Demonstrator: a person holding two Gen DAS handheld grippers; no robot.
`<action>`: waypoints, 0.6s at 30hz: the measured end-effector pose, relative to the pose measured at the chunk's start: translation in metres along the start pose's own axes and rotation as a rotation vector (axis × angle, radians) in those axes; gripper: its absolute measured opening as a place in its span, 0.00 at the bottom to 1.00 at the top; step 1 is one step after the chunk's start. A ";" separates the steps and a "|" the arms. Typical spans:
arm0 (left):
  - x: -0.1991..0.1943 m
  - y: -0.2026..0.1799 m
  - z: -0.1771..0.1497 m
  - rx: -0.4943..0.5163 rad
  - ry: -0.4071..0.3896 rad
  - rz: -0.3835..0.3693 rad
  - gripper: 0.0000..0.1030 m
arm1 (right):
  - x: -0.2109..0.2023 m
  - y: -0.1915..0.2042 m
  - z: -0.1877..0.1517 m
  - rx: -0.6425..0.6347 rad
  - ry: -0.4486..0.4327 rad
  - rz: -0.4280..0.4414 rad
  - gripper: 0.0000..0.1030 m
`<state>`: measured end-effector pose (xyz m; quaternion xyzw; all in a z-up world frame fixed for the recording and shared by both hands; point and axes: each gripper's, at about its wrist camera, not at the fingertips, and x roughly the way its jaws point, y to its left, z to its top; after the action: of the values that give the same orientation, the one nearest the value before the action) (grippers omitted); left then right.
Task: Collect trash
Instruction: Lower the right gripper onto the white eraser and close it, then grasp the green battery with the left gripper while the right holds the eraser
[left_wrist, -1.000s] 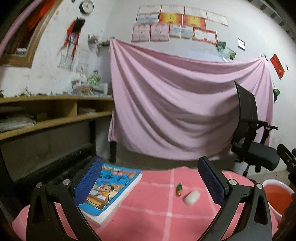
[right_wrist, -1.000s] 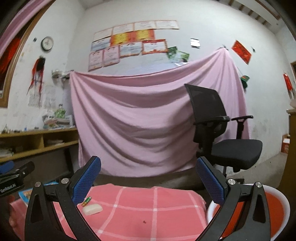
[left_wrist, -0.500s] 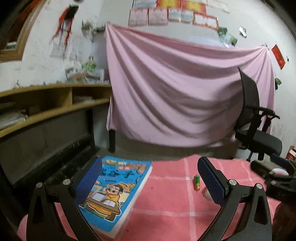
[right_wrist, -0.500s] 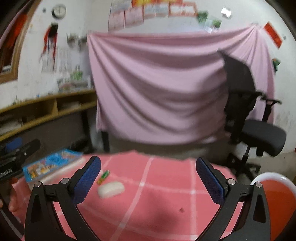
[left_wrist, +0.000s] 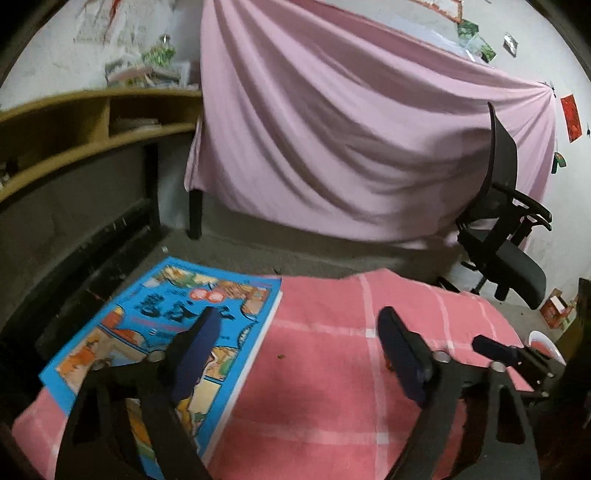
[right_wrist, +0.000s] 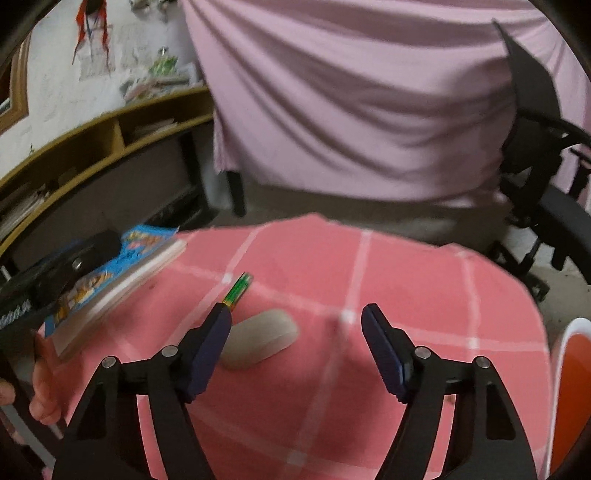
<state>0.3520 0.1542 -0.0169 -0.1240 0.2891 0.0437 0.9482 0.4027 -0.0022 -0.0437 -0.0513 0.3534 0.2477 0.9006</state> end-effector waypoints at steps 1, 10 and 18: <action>0.003 0.001 0.001 -0.005 0.017 -0.006 0.72 | 0.002 0.000 0.000 0.005 0.007 0.008 0.70; 0.019 -0.001 0.007 -0.021 0.098 -0.039 0.62 | 0.025 0.004 0.002 -0.011 0.116 0.037 0.58; 0.027 -0.023 0.006 0.014 0.150 -0.145 0.59 | 0.011 -0.021 -0.004 0.030 0.117 0.063 0.28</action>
<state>0.3816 0.1339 -0.0221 -0.1407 0.3499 -0.0368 0.9254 0.4172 -0.0173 -0.0560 -0.0410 0.4108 0.2673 0.8707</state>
